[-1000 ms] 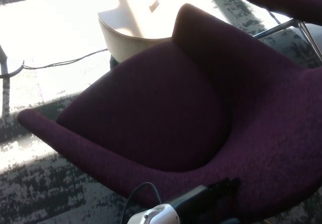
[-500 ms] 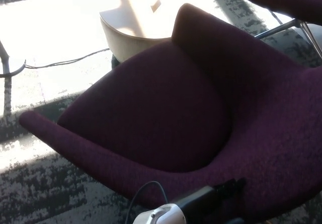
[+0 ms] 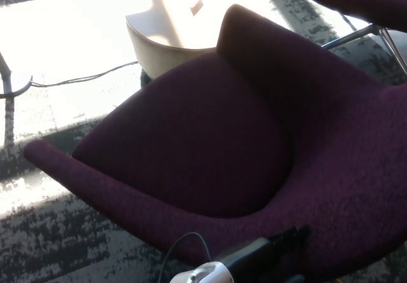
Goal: The robot stands in front of a sofa and uses its left hand to push the left side of the sofa
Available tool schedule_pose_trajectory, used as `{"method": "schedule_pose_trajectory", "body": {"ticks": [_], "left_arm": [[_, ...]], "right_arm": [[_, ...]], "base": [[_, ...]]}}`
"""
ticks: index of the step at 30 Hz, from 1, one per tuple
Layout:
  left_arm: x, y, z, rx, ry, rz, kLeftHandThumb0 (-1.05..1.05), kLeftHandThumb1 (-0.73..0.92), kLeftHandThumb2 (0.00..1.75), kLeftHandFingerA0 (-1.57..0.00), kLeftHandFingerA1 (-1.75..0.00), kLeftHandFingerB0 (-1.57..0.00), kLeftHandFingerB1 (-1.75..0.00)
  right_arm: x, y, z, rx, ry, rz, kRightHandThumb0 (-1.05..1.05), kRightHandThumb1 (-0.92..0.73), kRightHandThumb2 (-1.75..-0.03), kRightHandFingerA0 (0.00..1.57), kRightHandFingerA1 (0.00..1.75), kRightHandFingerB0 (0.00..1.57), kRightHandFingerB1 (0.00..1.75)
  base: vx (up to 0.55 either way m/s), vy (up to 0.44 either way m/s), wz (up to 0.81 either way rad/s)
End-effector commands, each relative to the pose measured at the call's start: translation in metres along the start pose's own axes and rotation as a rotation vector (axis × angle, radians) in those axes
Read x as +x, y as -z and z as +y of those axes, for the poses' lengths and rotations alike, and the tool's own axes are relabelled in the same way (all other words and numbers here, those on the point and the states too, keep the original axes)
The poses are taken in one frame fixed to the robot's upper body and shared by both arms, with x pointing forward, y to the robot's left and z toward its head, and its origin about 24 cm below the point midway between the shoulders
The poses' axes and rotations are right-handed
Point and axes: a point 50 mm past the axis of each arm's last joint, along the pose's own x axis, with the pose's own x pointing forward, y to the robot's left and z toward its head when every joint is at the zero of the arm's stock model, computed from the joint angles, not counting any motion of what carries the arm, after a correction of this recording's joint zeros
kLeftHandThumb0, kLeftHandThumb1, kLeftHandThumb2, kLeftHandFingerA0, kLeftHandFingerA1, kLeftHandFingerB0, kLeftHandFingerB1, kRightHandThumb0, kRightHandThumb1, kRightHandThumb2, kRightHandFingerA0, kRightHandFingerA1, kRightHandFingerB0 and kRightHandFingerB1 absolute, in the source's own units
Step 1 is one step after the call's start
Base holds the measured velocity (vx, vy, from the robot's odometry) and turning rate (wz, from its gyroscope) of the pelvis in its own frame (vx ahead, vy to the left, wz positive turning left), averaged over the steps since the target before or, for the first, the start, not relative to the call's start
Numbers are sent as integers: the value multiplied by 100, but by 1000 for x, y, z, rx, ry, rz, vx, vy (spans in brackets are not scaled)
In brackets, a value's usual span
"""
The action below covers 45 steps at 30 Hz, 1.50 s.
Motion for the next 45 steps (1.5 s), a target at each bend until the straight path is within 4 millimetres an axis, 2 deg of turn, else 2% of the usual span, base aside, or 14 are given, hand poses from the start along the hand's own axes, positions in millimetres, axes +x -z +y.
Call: {"method": "schedule_pose_trajectory", "body": {"ticks": [1,3,4,5,11,28,32,35,39,41,42,43,44,45], "left_arm": [[-6,7,-11,-2,87,-11,-90,84,126,-6,-45,-11,-22],[-11,14,-5,-3,80,0,-90,86,128,-1,-42,-11,-20],[-12,14,-5,-3,81,-1,-90,86,128,-1,-42,-11,-20],[-14,16,-1,-14,73,14,-88,85,125,-3,-33,-7,-20],[-25,30,9,-64,33,55,-97,89,128,-4,-25,-9,-12],[-40,48,24,-98,-40,69,-86,83,125,-1,-36,-6,-23],[-43,53,26,-119,-51,93,-96,88,128,-4,-31,-9,-15],[-49,60,31,-130,-62,123,-91,85,126,0,-32,-4,-19],[-61,73,42,-177,-96,160,-92,86,126,-3,-26,-8,-19],[-65,77,47,-161,-113,158,-84,81,118,-6,-36,-4,-27],[-69,81,51,-183,-139,145,-90,83,123,0,-32,-14,-27],[-71,84,53,-206,-155,148,-90,83,123,0,-32,-14,-27],[-74,88,55,-231,-162,169,-81,76,119,0,-31,-3,-26],[-75,89,56,-241,-163,177,-81,76,119,0,-31,-3,-26]], "right_arm": [[0,0,-7,-24,9,-25,-49,-69,-61,80,64,69,45],[0,-1,-7,-51,6,-32,-49,-68,-61,84,67,71,46],[0,-1,-7,-52,6,-32,-49,-68,-61,84,67,71,46],[1,-1,-8,-47,7,-37,-47,-67,-60,84,71,73,47],[0,-2,-8,-54,5,-50,-47,-67,-60,84,73,73,46],[1,-3,-7,-38,0,-49,-50,-67,-61,86,70,73,46],[1,-3,-7,-49,0,-50,-48,-67,-60,84,69,72,46],[1,-3,-7,-37,1,-54,-49,-67,-60,84,72,72,47],[1,-3,-7,-30,1,-51,-48,-67,-60,85,68,72,46],[2,-4,-8,-28,2,-53,-46,-66,-60,85,69,72,46],[2,-4,-8,-30,6,-51,-47,-66,-60,85,66,71,46],[2,-4,-8,-37,9,-51,-47,-66,-60,85,66,71,46],[2,-4,-8,-40,11,-53,-47,-67,-60,85,70,71,46],[2,-3,-9,-40,12,-54,-47,-67,-60,85,70,71,46]], "base": [[0,0,0],[0,0,0],[0,0,0],[0,0,0],[0,0,0],[0,0,0],[0,0,0],[0,0,0],[0,0,0],[0,0,0],[0,0,0],[0,0,0],[0,0,0],[0,0,0]]}}
